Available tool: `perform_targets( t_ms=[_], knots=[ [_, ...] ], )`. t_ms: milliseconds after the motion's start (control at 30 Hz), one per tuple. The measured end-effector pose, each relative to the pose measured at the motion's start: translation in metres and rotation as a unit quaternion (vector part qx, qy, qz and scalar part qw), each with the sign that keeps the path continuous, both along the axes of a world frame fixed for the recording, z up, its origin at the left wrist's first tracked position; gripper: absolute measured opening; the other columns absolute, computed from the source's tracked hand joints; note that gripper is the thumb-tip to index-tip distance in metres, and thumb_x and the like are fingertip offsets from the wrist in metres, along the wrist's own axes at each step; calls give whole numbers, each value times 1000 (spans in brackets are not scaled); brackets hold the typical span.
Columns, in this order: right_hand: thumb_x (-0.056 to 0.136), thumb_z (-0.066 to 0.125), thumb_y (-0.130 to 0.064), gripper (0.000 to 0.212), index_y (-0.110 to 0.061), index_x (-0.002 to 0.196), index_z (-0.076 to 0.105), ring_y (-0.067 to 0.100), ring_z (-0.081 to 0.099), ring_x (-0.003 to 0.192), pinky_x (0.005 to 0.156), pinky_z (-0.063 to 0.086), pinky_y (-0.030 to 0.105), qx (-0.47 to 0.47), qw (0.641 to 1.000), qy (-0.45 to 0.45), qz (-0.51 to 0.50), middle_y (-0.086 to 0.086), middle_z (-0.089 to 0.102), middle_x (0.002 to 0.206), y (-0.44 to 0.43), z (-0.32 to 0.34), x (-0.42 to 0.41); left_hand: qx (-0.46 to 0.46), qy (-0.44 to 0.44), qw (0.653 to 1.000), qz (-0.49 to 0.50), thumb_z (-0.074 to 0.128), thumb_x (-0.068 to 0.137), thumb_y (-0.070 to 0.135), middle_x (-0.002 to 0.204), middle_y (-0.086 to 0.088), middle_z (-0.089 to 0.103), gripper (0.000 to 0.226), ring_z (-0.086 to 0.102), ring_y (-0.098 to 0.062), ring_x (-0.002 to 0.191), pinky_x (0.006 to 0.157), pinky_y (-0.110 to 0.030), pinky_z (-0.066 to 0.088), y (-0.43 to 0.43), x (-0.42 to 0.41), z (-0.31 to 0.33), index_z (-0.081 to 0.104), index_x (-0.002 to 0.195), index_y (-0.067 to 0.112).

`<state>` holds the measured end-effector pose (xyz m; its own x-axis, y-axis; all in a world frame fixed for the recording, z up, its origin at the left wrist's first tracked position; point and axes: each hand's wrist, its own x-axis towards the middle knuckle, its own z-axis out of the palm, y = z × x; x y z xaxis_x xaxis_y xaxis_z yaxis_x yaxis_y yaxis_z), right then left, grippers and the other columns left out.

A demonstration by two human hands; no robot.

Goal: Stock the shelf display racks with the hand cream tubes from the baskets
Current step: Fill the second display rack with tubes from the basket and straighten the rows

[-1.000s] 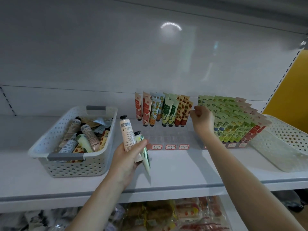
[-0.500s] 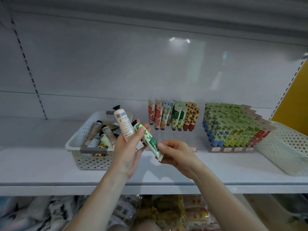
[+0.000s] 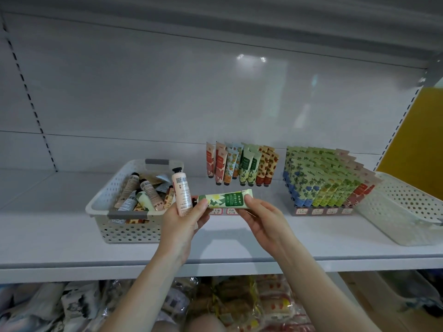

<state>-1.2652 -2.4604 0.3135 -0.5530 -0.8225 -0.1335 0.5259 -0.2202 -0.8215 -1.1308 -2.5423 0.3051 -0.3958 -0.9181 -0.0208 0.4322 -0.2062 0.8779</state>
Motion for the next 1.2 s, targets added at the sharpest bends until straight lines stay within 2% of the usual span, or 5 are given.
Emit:
perform_targets(
  t_ms=[167,333,500,733,1200],
  knots=[
    [88,57,-2,11,6,89,64,18,69,80,73,57,21,0,1000,10,-20,16,71,87,-2,-2,-7,-4,-7,1000,-8,64,84,5,90,-10,68,11,67,-18,79,63,-21,57,-2,-11,-8,58,90,12],
    [89,58,-8,14,1,98,63,17,69,69,65,58,21,52,986,141,-66,11,71,81,-4,10,-26,-65,-99,993,-15,61,87,10,88,-6,66,16,67,-13,70,59,-20,56,-7,-16,-20,56,102,13],
    [87,64,-14,9,-6,87,67,19,66,62,68,58,31,154,876,400,-222,3,67,67,-18,24,-65,-134,-176,975,0,58,90,22,74,-2,60,16,52,-12,60,55,-23,45,-11,-14,-30,55,103,14],
    [90,56,-17,32,12,76,60,37,60,63,64,51,37,201,752,574,-255,31,64,73,-53,25,-109,-145,-197,970,-9,53,92,34,69,-1,51,16,47,-10,59,52,-17,41,-16,-17,-38,53,89,18],
    [89,52,-9,32,3,60,50,18,36,56,55,25,26,246,675,667,-195,20,44,57,-98,19,-116,-159,-204,966,-16,52,92,32,66,-2,49,18,46,-10,56,47,-14,39,-24,-24,-44,51,85,16]
  ],
)
